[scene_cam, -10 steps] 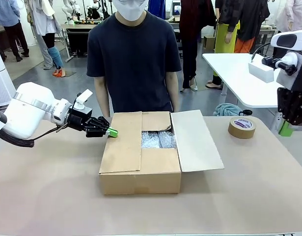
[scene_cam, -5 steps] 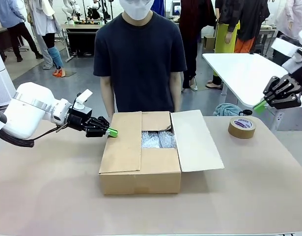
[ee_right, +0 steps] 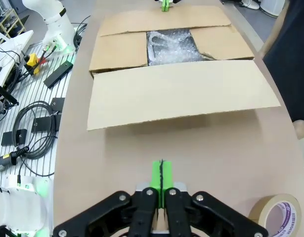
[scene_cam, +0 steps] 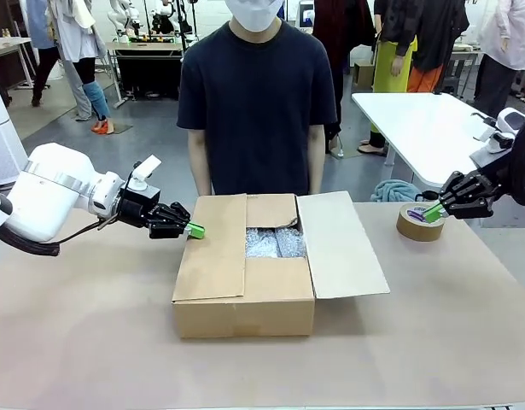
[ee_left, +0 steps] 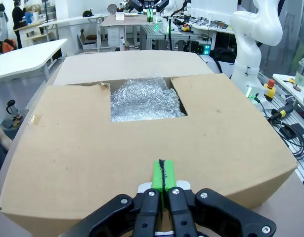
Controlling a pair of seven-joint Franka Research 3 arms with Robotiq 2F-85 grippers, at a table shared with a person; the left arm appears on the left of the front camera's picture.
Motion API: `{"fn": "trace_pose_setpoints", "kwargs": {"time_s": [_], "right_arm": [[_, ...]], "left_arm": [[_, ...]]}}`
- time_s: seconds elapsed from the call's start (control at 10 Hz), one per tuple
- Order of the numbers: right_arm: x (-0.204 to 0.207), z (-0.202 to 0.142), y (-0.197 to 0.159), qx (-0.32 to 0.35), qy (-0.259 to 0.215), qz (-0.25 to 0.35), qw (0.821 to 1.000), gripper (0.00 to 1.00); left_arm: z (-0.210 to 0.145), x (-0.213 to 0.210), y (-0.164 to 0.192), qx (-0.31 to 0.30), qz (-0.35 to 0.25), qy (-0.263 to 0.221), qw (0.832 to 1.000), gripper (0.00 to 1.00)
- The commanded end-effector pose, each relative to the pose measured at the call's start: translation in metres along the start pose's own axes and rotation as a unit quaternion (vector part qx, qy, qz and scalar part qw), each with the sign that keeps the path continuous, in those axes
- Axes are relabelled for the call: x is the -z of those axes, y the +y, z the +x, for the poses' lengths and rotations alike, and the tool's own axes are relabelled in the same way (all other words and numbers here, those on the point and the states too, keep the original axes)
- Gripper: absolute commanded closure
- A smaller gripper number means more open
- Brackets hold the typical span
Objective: Wrap the clocks to prevent damage.
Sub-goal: Push the left (or right) flap of the Package Box to close it.
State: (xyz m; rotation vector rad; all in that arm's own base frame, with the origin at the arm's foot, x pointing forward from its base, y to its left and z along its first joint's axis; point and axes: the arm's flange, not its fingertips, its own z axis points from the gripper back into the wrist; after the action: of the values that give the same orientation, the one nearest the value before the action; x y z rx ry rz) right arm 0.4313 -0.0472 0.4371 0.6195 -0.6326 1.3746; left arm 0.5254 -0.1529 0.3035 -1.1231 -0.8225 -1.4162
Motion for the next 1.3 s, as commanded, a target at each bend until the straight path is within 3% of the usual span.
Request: {"fn": "trace_pose_setpoints", "kwargs": {"time_s": [0.0,0.3,0.5,0.7,0.9,1.2], "right_arm": [[-0.01,0.003,0.004,-0.013,-0.016,-0.009,1.0,0.99],[-0.008,0.001,0.004,-0.001,0.003,-0.004,1.0,0.99],[0.021,-0.025,-0.014,0.004,-0.03,0.002,1.0,0.99],[0.045,-0.048,-0.027,0.02,-0.031,-0.001,0.999,0.99],[0.071,-0.062,-0.032,0.049,-0.001,-0.001,0.999,0.99],[0.11,-0.062,-0.042,0.044,-0.047,0.03,0.997,0.99]], "left_arm": [[-0.003,0.002,0.0,-0.004,0.002,0.002,1.0,0.99],[-0.003,0.002,0.0,-0.004,0.002,0.002,1.0,0.99],[-0.003,0.002,0.0,-0.004,0.002,0.002,1.0,0.99],[-0.003,0.002,0.0,-0.004,0.002,0.002,1.0,0.99],[-0.003,0.002,0.0,-0.004,0.002,0.002,1.0,0.99],[-0.003,0.002,0.0,-0.004,0.002,0.002,1.0,0.99]]}}
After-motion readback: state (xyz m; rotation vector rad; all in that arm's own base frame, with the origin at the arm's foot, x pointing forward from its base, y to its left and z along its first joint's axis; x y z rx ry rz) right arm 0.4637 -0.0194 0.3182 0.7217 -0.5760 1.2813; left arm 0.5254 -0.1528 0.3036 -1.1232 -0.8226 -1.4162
